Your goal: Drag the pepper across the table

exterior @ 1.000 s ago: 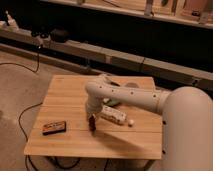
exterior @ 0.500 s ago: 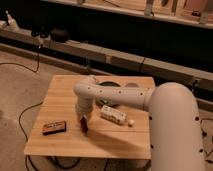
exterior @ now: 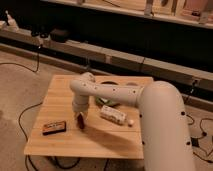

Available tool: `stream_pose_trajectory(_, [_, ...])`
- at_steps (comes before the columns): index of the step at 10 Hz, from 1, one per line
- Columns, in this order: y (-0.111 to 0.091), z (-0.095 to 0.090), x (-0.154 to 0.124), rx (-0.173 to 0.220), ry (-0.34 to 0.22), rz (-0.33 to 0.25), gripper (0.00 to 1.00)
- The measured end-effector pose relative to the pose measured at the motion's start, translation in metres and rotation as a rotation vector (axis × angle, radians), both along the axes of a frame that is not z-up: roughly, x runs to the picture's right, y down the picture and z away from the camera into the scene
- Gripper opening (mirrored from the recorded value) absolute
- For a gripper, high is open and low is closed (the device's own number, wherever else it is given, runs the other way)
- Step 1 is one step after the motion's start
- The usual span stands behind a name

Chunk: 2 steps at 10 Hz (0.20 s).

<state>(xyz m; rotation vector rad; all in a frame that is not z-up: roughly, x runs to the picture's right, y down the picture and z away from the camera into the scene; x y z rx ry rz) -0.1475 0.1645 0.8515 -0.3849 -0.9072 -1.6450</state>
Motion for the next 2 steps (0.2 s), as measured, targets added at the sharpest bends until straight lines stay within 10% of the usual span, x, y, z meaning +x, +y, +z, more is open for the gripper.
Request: stream_pose_trajectory(2, [0.0007,-0.0032,-0.0128,-0.012,-0.027,-0.019,0.03])
